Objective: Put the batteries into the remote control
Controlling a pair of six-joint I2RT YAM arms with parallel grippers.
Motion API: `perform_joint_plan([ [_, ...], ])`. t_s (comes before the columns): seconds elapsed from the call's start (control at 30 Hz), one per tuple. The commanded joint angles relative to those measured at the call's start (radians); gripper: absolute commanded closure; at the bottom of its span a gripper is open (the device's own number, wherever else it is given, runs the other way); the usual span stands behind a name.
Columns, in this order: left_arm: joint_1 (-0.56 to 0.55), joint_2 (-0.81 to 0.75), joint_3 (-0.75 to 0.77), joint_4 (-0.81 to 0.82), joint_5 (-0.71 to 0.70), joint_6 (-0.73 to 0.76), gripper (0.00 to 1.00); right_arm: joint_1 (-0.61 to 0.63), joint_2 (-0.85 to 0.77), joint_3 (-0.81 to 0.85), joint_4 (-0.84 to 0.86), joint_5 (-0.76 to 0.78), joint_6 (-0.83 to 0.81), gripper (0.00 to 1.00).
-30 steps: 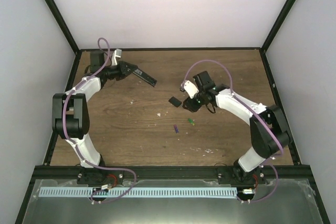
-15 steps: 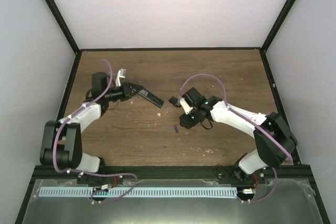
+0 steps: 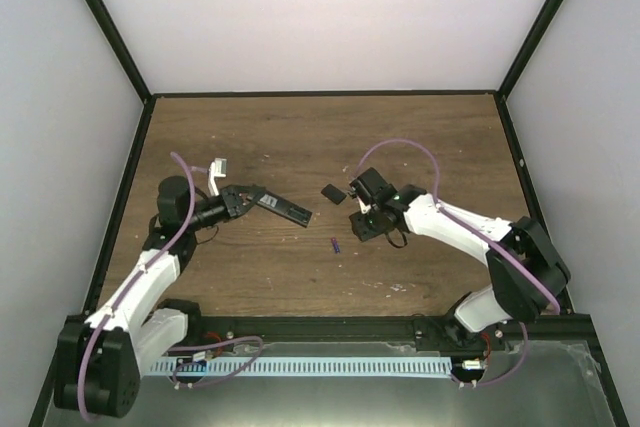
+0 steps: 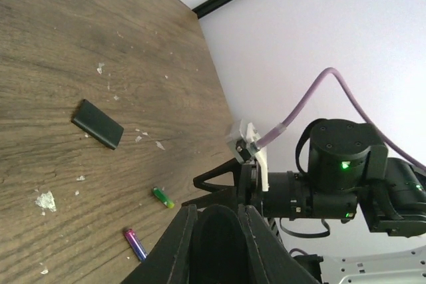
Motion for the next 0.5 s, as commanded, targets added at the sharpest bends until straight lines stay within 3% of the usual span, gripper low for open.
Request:
perform_joint_plan([
  [0.0,-0.017,-0.083,-0.029,-0.002,-0.058,-0.048,1.0,-0.009,-0.065,-0.025,0.02,0.025,0.022,0.46],
  [0.17,-0.018,-0.062,-0.02,-0.004,-0.034,-0.049,1.0,-0.027,-0.065,-0.027,0.045,-0.012,-0.023,0.44],
  [0.47,-0.018,0.046,0.045,-0.038,0.034,0.009,1.0,-0.029,0.139,0.065,0.043,0.004,-0.18,0.49],
])
